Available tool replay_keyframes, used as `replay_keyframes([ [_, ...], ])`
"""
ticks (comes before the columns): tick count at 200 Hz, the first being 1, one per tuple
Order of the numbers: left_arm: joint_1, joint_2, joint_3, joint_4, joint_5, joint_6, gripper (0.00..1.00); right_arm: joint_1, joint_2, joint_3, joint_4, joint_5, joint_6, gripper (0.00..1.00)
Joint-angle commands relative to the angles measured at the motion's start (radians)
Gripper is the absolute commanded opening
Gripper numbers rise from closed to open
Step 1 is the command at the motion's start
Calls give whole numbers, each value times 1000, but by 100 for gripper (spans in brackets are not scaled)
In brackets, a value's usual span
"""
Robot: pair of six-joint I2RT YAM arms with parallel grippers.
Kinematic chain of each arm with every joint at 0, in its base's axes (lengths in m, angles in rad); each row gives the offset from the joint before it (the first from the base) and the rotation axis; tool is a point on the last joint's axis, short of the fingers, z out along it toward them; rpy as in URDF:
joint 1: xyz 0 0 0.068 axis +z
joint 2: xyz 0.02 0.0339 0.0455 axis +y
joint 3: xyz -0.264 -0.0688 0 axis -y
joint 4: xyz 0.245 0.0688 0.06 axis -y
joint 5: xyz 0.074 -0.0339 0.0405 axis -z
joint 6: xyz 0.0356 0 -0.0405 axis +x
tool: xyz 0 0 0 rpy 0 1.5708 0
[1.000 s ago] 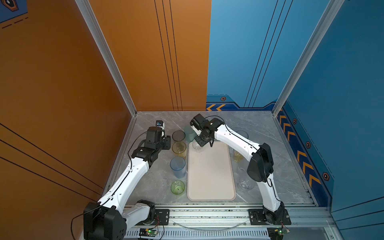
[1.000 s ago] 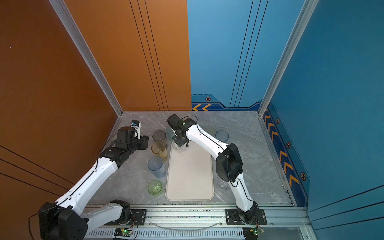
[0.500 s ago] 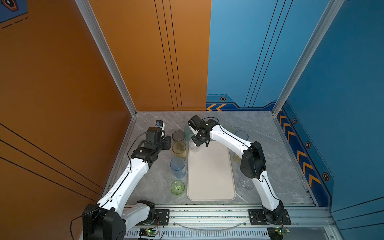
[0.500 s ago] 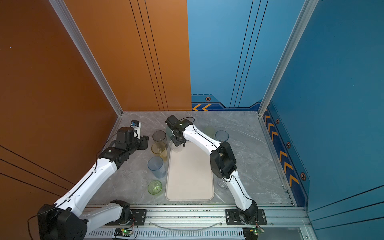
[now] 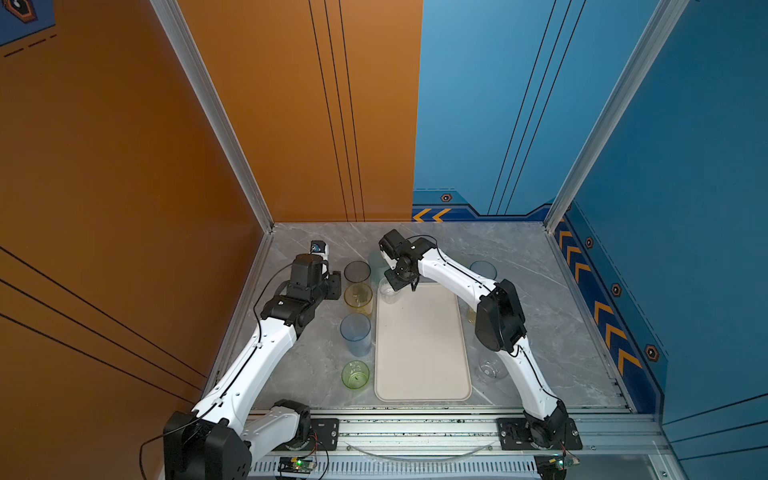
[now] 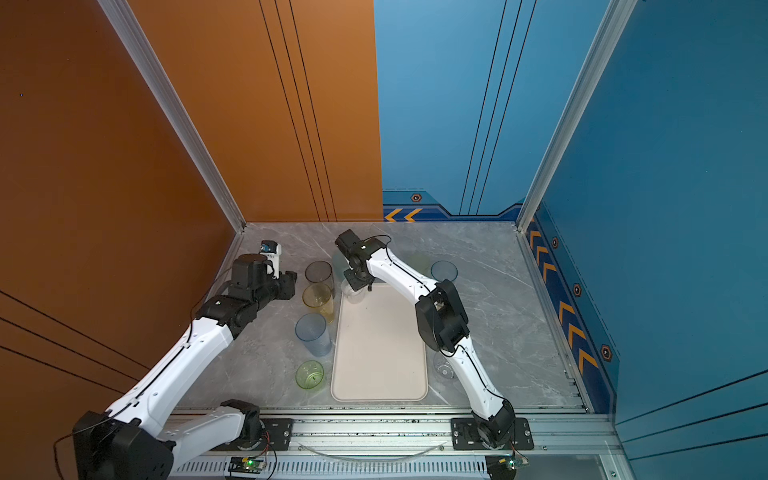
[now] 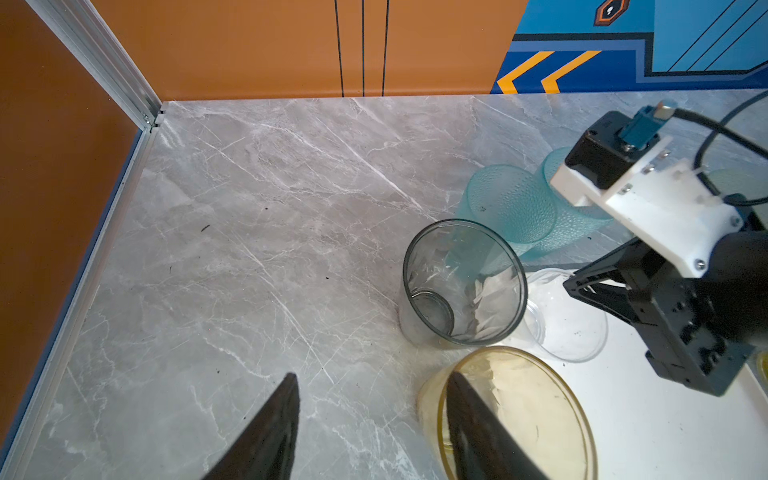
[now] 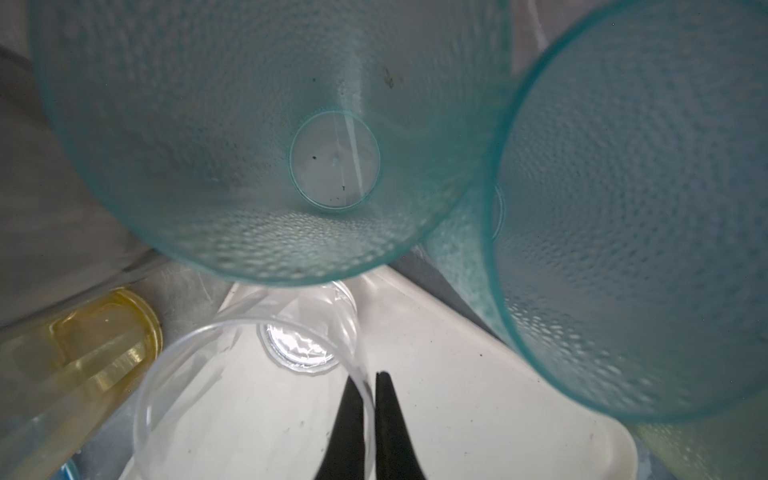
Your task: Place the glasses into the tray
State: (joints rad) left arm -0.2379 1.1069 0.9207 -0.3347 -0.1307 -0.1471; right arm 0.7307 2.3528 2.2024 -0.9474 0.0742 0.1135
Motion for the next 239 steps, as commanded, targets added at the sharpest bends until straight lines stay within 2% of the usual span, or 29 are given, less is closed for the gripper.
replay_keyframes([
  [1,-11,-22,24,-26,-21,14,58,-7,14,28,8,-17,24,4],
  [99,-47,-48,68,-98,-71,8,57,-22,24,26,9,-40,32,11],
  [153,-74,-69,85,-152,-94,4,56,-22,26,22,8,-58,34,20],
  [187,-88,-93,94,-206,-101,-3,51,-22,6,13,11,-62,30,23],
  [222,-106,-133,86,-274,-103,-24,49,-22,-99,-122,114,-63,32,32],
  [226,-110,-139,83,-280,-107,-28,49,-53,-113,-139,129,-62,33,33],
  [239,-124,-157,77,-298,-116,-41,49,-59,-161,-191,172,-66,34,37],
])
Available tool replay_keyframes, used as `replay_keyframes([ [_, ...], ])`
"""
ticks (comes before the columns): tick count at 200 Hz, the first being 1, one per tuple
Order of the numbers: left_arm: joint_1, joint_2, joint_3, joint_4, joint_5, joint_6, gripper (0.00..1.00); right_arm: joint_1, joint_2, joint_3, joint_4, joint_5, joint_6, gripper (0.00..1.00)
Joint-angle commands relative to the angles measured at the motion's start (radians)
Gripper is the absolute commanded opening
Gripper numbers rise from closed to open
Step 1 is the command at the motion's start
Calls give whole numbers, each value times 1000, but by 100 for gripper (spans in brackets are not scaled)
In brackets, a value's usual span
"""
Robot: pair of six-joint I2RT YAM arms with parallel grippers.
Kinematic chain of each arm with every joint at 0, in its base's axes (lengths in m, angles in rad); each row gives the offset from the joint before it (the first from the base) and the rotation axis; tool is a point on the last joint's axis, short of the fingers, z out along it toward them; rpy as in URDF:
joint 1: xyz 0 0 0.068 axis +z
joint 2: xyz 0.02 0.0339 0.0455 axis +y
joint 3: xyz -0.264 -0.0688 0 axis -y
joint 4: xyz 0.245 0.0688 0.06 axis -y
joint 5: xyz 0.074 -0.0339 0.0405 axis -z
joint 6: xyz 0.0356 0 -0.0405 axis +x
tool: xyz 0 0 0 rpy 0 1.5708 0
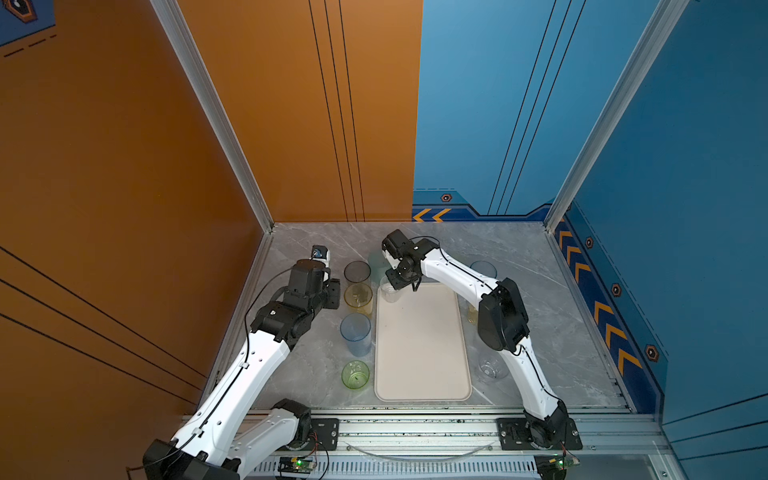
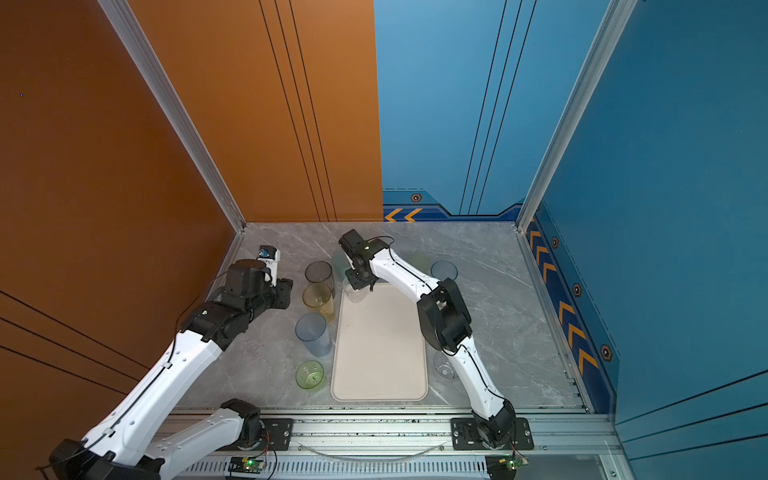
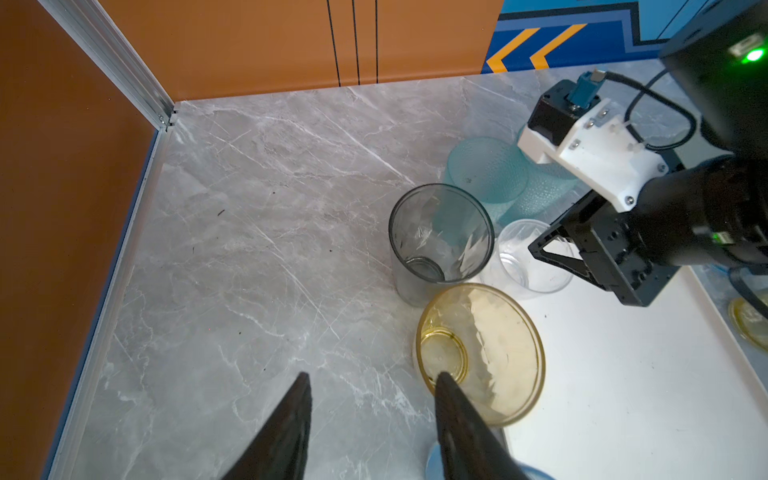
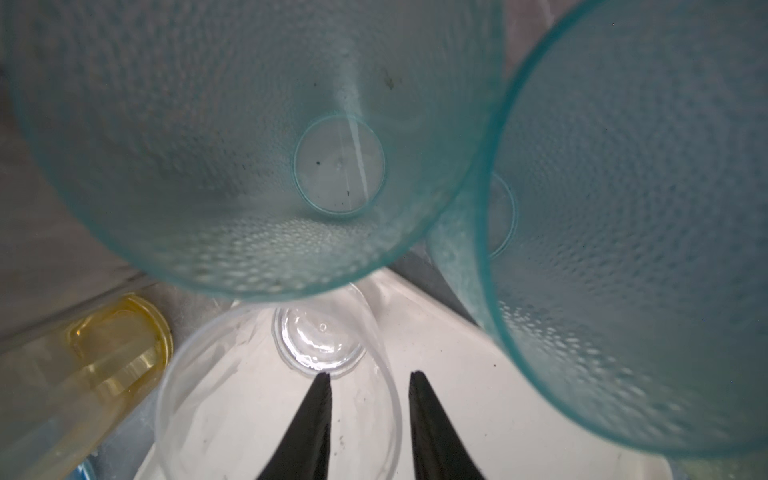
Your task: Place the glasses into the tray
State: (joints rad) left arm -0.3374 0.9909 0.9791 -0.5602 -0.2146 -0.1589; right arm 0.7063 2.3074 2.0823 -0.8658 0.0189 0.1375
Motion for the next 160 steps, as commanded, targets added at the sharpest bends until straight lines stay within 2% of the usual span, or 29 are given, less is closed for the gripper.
replay_keyframes([
  [1,-26,-42,18,-74,-33,-30,49,-36,-120,-75,94,-11,11,37],
  [50,-154,-46,31,-147,-127,-94,48,-71,-337,-270,259,-32,16,52],
  [103,-367,22,108,-324,-261,-232,44,-90,-558,-463,297,-77,12,53],
  [137,-563,31,129,-487,-382,-411,43,-96,-764,-679,350,-67,20,55],
  [160,-661,9,88,-551,-405,-573,39,-109,-899,-802,367,-72,29,57],
])
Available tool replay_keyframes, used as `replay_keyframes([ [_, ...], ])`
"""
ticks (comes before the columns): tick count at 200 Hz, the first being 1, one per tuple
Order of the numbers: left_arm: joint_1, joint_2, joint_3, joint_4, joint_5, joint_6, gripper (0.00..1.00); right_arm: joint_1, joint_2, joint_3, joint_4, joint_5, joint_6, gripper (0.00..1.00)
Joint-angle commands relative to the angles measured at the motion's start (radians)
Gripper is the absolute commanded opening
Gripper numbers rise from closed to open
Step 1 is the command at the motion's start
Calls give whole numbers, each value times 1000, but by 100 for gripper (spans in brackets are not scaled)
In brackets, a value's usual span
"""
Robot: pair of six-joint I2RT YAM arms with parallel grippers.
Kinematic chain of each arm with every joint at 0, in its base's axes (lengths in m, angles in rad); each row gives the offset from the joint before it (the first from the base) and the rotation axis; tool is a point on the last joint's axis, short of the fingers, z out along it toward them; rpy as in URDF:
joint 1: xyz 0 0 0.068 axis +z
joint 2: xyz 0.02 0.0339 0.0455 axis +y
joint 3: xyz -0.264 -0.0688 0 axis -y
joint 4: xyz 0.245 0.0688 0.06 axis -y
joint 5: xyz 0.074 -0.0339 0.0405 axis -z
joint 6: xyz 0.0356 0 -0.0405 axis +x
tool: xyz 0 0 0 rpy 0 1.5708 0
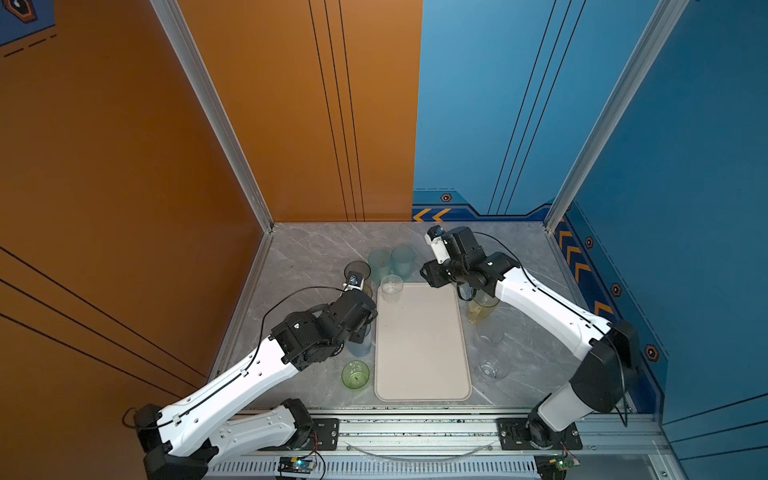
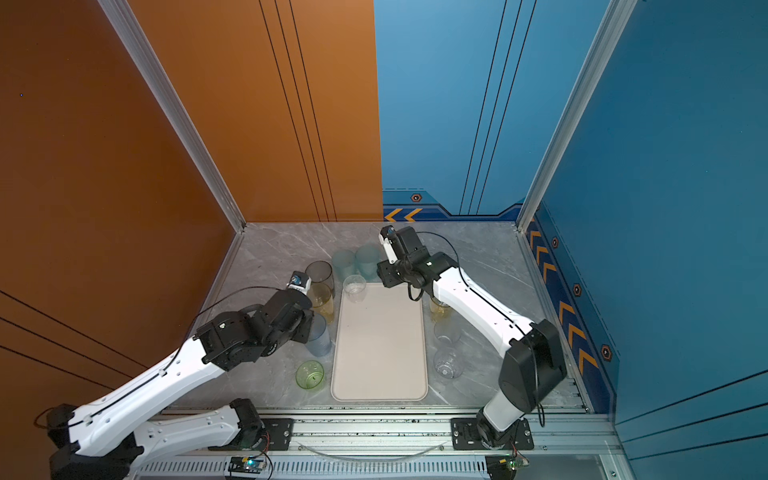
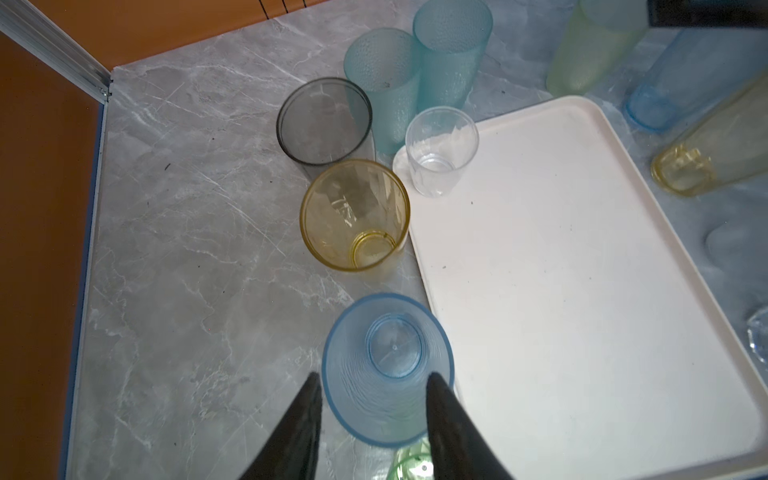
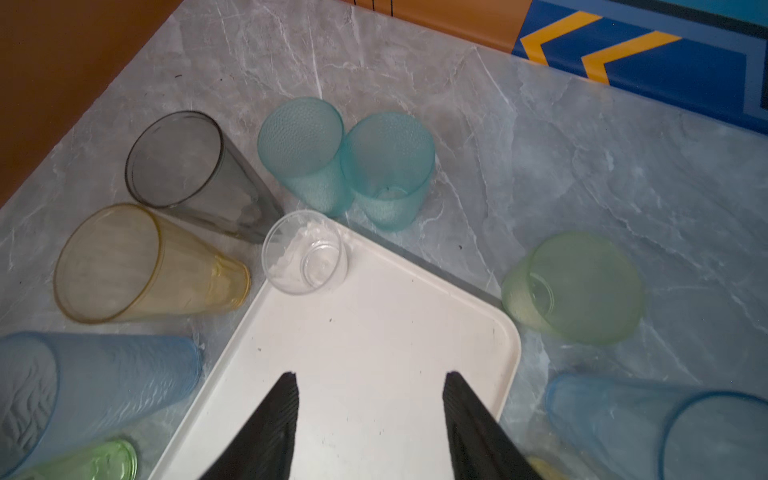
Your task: Place the glasses into the tray
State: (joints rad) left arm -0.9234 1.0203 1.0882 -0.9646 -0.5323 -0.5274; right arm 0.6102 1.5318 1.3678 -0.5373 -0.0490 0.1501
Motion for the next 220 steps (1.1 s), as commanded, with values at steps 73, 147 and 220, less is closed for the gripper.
replay_keyframes([
  [73,-106,-136,-277,-153,4,-503,35,-44,-326,-240,62,-48,46,59],
  [147,-82,-157,-359,-95,120,-548,34,-34,-299,-263,105,-97,83,58],
  [220,-66,-207,-427,-69,198,-579,32,-23,-288,-262,106,-101,82,58],
])
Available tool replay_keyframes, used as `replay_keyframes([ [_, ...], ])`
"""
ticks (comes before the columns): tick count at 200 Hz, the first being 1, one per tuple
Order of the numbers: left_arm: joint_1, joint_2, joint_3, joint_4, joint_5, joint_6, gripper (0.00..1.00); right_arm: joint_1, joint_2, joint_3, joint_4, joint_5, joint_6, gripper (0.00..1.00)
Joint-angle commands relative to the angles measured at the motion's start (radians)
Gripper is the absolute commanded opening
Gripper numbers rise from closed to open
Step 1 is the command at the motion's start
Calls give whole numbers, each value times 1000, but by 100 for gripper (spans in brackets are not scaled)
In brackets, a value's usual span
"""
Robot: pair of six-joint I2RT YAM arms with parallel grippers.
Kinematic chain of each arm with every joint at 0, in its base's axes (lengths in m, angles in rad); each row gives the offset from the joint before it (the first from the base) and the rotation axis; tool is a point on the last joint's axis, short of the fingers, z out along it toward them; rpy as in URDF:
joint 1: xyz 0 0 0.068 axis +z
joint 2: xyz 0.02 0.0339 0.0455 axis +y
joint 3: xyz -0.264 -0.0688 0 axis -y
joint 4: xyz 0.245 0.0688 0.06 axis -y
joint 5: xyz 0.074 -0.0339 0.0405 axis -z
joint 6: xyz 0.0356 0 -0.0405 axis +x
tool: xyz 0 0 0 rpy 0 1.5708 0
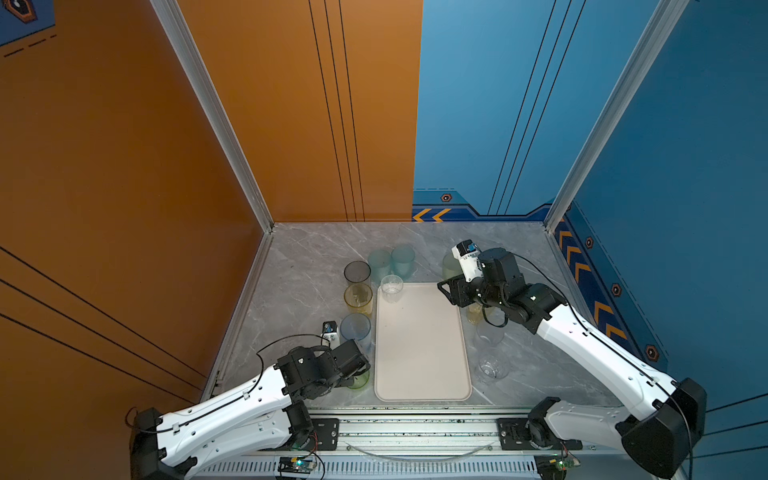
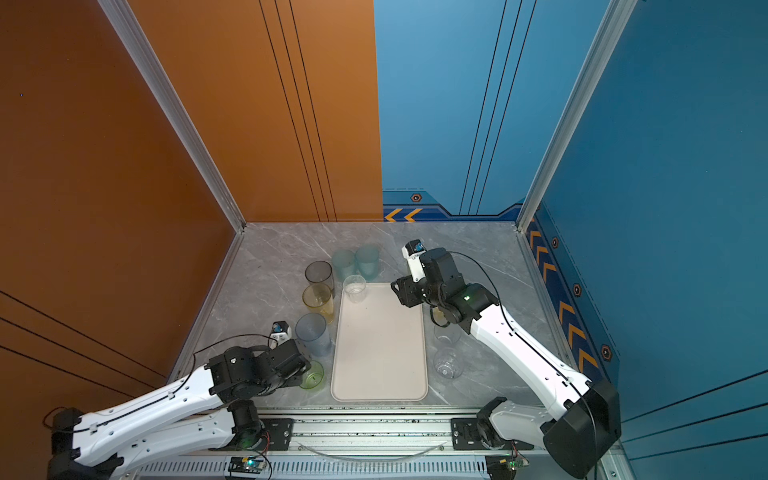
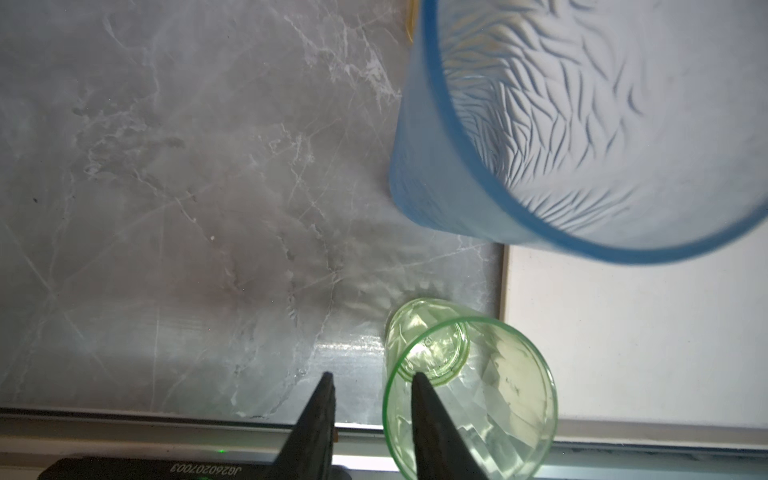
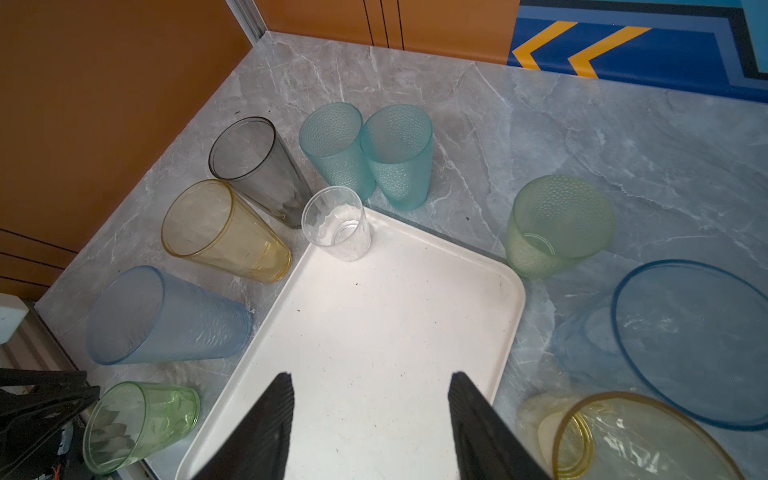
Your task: Place the glasses into the tray
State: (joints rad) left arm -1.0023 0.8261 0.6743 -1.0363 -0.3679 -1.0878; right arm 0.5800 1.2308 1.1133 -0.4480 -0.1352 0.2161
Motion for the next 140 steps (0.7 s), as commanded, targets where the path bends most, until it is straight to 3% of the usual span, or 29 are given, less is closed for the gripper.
replay_keyframes([
  [1,13,-12,-13,4,34,-18,32,8,13,-8,17,-15,16,58],
  [140,15,38,-46,42,89,0,28,17,10,-23,14,-7,18,58],
])
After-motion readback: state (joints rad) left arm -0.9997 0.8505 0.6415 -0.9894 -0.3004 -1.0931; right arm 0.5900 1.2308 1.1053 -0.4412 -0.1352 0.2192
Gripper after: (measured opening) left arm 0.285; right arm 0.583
